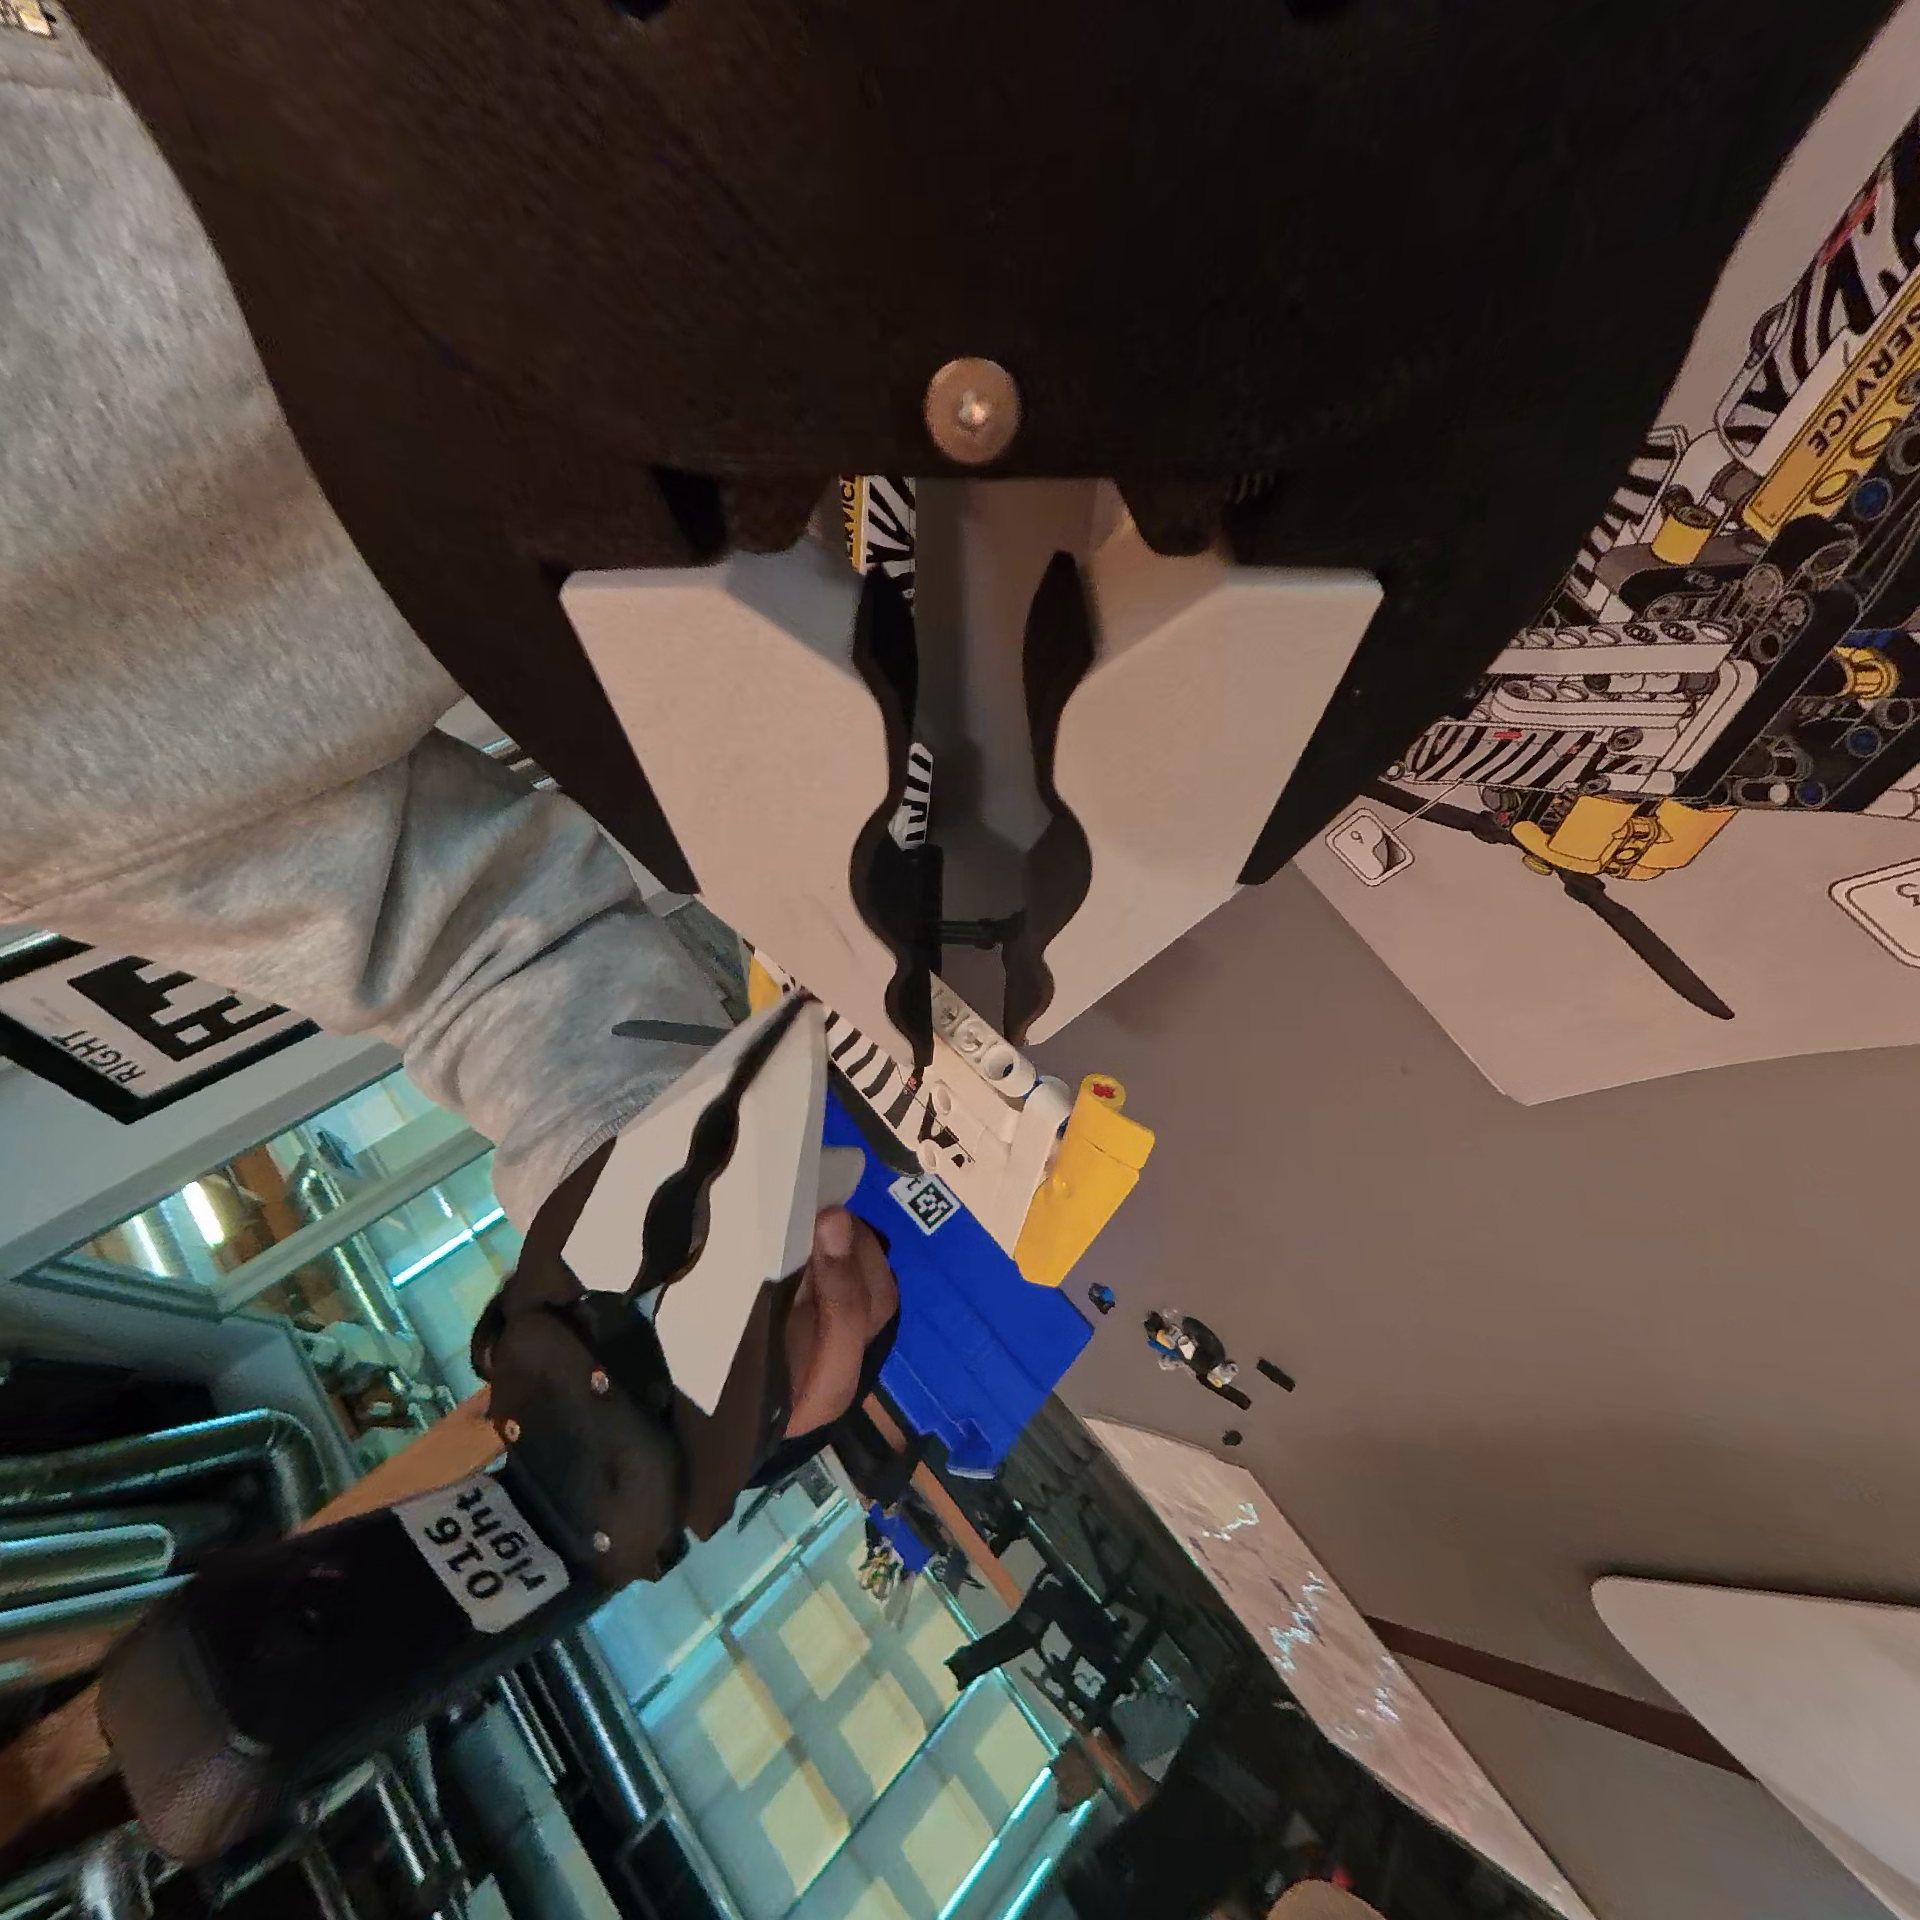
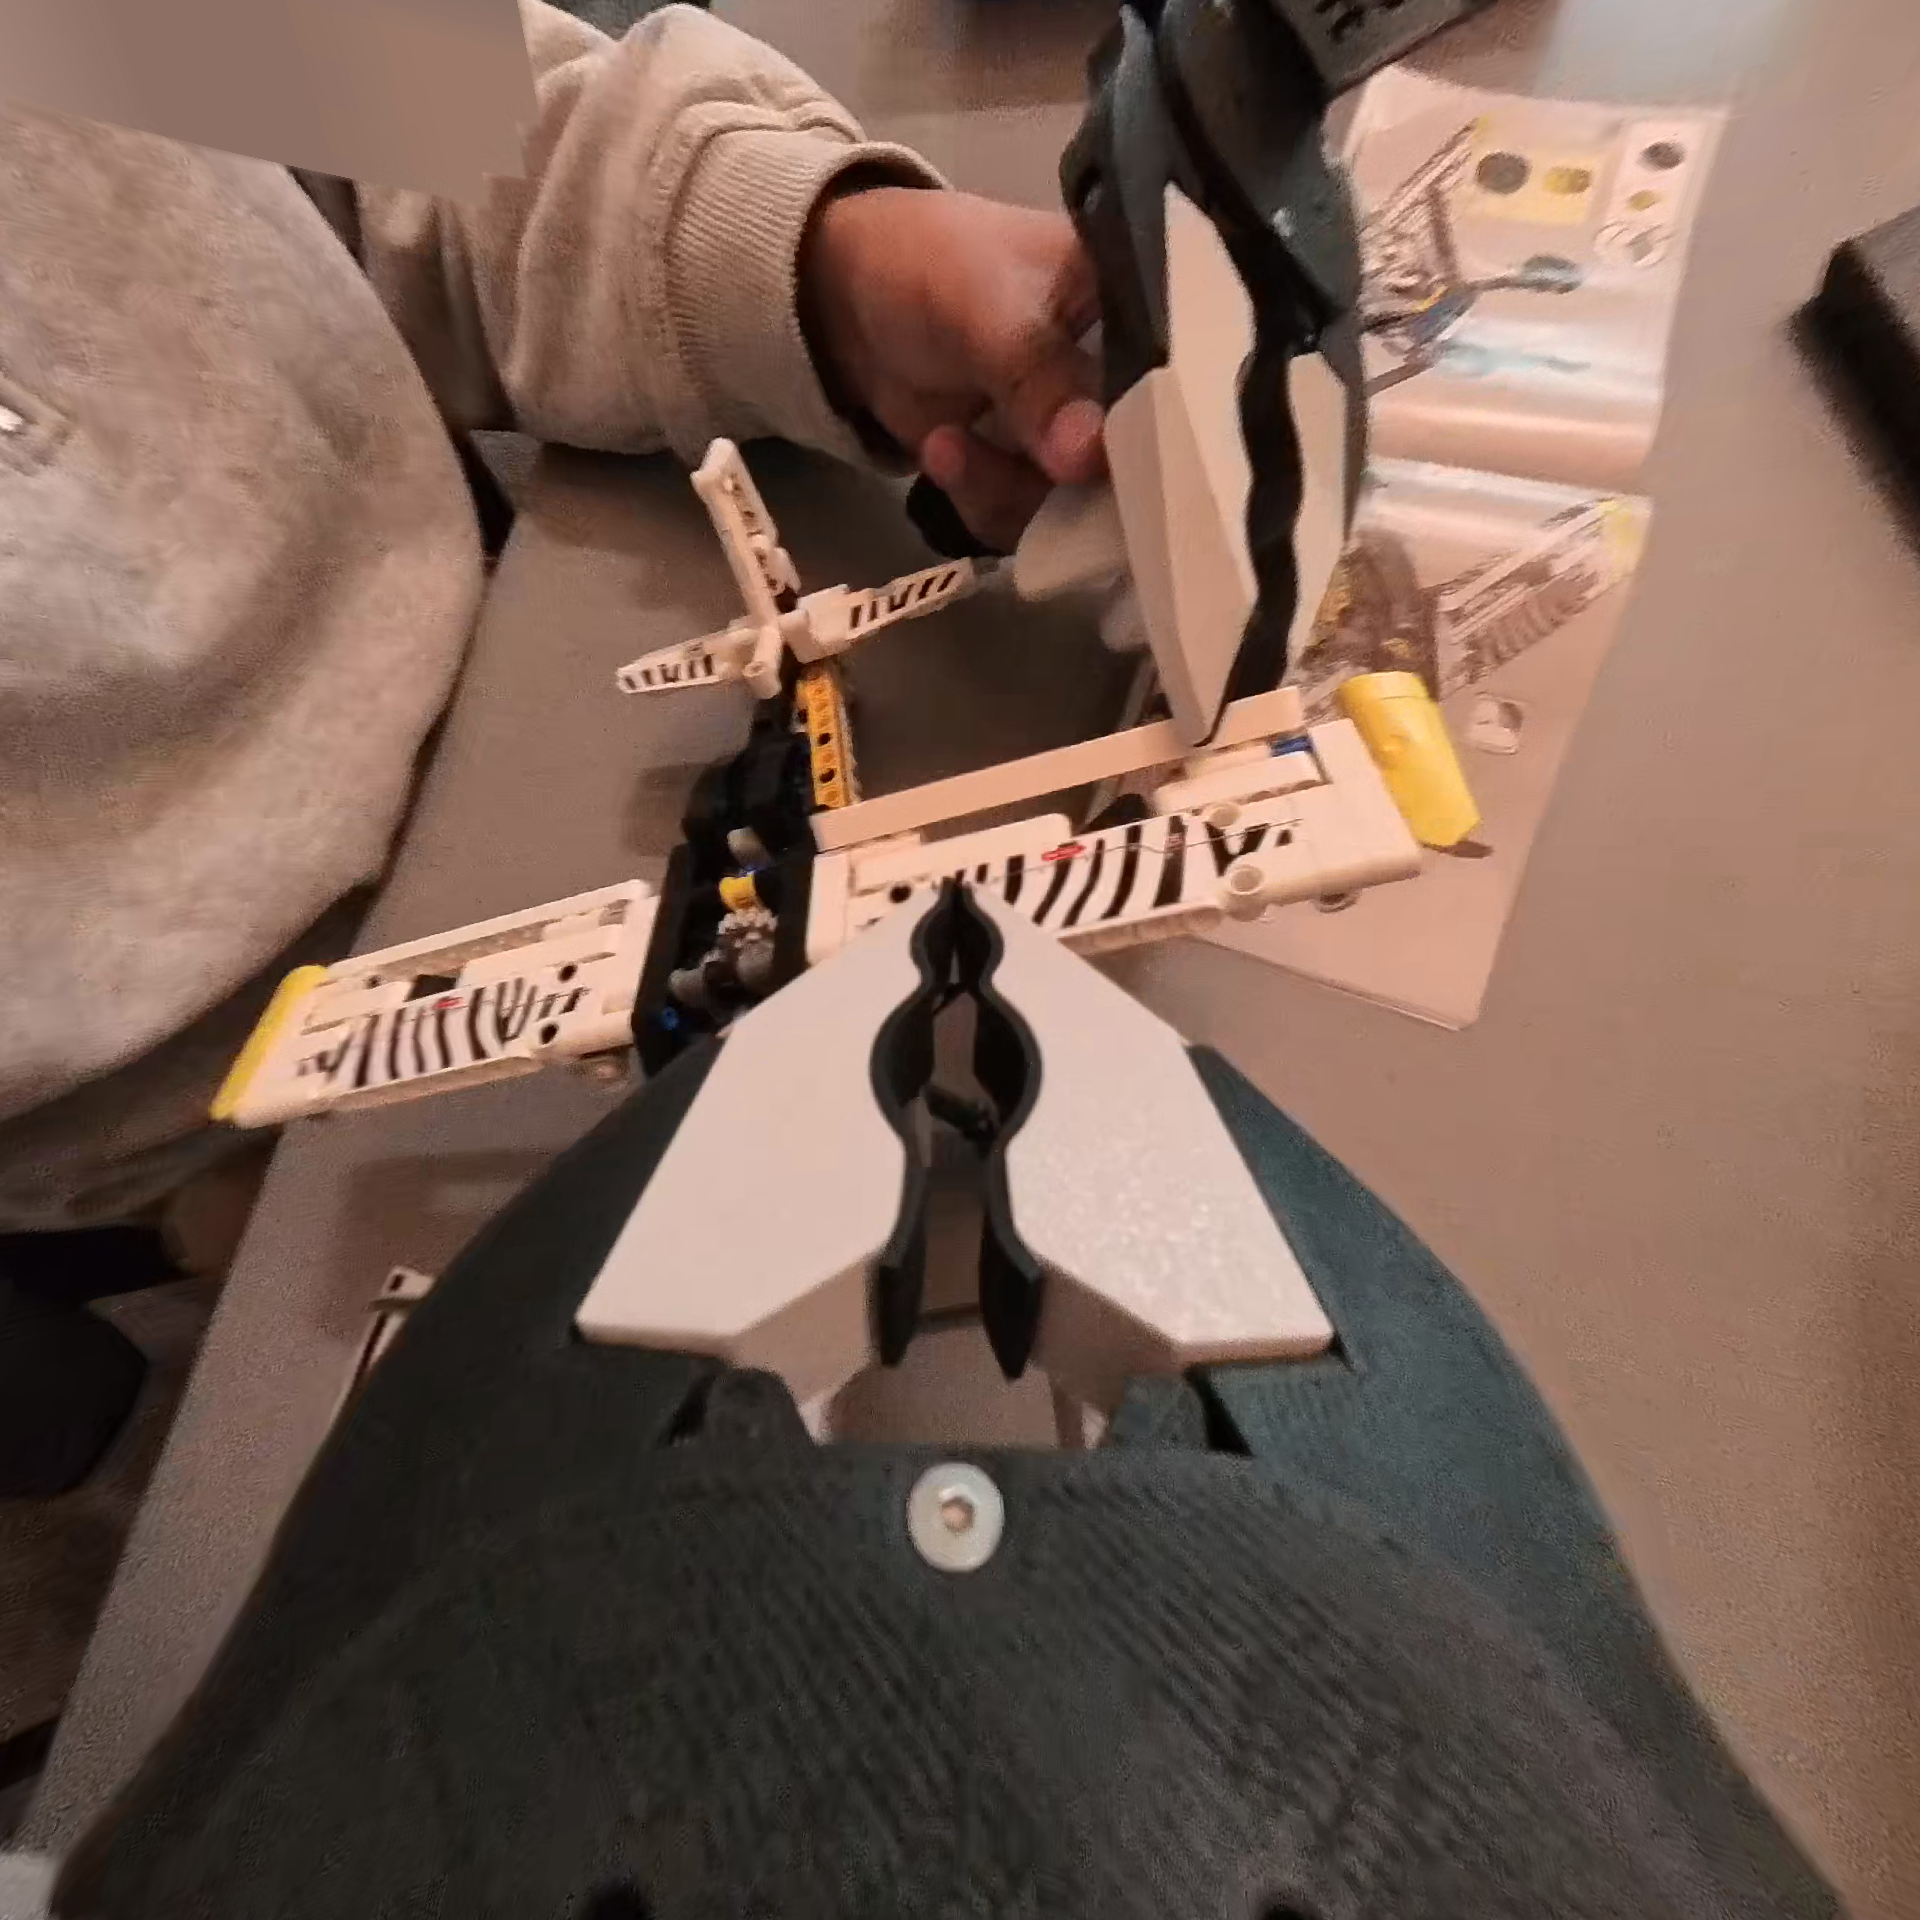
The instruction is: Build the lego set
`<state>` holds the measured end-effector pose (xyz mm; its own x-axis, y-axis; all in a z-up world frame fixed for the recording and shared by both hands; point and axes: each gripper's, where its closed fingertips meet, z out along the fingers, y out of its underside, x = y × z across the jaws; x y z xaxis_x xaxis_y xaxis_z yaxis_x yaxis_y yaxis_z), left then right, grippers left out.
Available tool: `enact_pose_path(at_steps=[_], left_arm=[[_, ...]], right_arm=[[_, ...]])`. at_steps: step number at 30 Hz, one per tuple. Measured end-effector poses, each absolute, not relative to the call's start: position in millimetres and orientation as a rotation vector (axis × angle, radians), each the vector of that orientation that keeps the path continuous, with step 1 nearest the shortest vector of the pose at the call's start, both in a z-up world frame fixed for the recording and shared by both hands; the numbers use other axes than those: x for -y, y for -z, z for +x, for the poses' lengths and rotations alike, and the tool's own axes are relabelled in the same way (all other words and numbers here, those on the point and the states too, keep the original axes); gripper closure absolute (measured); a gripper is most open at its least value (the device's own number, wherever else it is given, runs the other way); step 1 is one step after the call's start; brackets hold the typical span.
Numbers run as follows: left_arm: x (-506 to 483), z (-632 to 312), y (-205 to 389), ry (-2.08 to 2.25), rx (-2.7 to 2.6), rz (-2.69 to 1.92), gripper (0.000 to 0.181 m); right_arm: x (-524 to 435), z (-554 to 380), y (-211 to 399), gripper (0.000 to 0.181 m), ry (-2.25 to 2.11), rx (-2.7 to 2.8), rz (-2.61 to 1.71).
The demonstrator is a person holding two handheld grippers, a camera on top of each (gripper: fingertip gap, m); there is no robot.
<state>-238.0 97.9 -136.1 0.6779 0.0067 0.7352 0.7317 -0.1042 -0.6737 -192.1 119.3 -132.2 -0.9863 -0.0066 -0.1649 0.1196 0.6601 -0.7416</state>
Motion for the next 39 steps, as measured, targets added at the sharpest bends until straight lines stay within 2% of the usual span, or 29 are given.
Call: enact_pose_path(at_steps=[5, 8, 11, 14, 17, 20, 23, 31, 34, 37, 39], left_arm=[[-97.4, -240.1, 138.8, 0.674, 0.629, -1.576, 0.169], [-97.6, -239.5, 138.2, 0.676, 0.627, -1.573, 0.169], [-97.1, -240.8, 139.9, 0.668, 0.631, -1.58, 0.169], [-97.2, -239.9, 138.6, 0.678, 0.628, -1.574, 0.169], [-97.0, -241.0, 140.2, 0.661, 0.632, -1.585, 0.169], [-97.3, -240.2, 138.9, 0.676, 0.631, -1.575, 0.169], [-96.9, -241.5, 141.0, 0.657, 0.635, -1.589, 0.169], [-97.1, -241.2, 140.8, 0.667, 0.636, -1.584, 0.169], [-96.8, -242.1, 142.0, 0.662, 0.641, -1.588, 0.169], [-97.3, -241.3, 141.2, 0.668, 0.638, -1.583, 0.169], [-96.9, -242.3, 142.1, 0.656, 0.643, -1.591, 0.169]], right_arm=[[-123.8, -206.6, 130.4, 0.181, 1.311, -2.858, 0.091], [-124.0, -184.2, 133.0, 0.181, 1.169, -2.729, 0.085], [-122.3, -205.5, 133.0, 0.181, 1.28, -2.906, 0.076], [-120.8, -182.9, 134.3, 0.181, 1.131, -2.742, 0.103], [-114.6, -200.8, 137.1, 0.181, 1.208, -2.92, 0.071], [-112.9, -182.9, 140.0, 0.181, 1.093, -2.817, 0.036], [-110.3, -202.1, 139.3, 0.181, 1.163, -2.951, 0.029], [-113.1, -189.2, 139.3, 0.181, 1.09, -2.822, 0.056], [-114.4, -206.6, 138.2, 0.181, 1.179, -2.949, 0.059], [-117.8, -183.4, 137.9, 0.181, 1.078, -2.788, 0.066], [-120.2, -196.7, 137.1, 0.181, 1.138, -2.895, 0.08]])
